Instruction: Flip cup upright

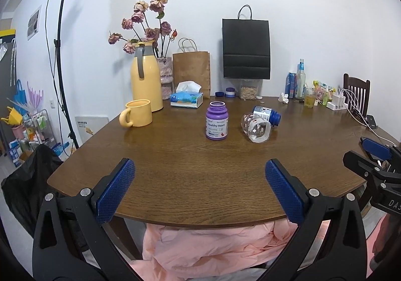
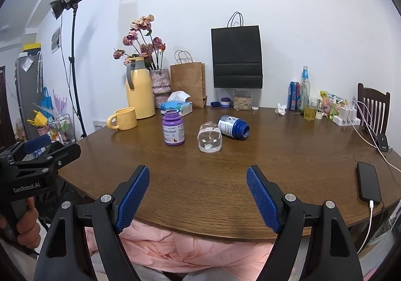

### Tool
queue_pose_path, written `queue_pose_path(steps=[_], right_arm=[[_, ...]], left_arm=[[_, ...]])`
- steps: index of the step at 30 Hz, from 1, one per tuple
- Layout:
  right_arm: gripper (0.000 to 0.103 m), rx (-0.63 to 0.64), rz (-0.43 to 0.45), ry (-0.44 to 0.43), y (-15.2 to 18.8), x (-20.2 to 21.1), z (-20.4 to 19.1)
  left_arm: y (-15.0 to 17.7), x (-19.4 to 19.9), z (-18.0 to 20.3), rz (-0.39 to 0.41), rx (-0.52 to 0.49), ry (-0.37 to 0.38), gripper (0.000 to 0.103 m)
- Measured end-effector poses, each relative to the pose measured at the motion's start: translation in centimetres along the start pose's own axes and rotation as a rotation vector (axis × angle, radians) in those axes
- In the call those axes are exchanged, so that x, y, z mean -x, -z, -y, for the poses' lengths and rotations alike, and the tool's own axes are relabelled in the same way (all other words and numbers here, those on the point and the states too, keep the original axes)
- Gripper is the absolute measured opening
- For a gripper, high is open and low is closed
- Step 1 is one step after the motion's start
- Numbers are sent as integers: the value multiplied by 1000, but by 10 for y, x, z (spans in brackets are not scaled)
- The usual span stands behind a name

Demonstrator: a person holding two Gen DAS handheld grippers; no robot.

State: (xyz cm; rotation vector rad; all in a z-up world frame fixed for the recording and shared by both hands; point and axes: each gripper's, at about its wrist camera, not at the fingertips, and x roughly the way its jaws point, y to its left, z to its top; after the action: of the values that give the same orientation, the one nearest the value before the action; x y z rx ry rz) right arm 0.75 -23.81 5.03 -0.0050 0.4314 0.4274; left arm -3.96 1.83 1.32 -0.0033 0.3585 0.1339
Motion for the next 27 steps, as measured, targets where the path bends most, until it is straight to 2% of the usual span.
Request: queue_pose_path(steps=[27], right_arm=[[84, 10, 4, -1, -1, -1, -3]], left_arm=[[0, -1, 0, -6, 0, 1, 103]])
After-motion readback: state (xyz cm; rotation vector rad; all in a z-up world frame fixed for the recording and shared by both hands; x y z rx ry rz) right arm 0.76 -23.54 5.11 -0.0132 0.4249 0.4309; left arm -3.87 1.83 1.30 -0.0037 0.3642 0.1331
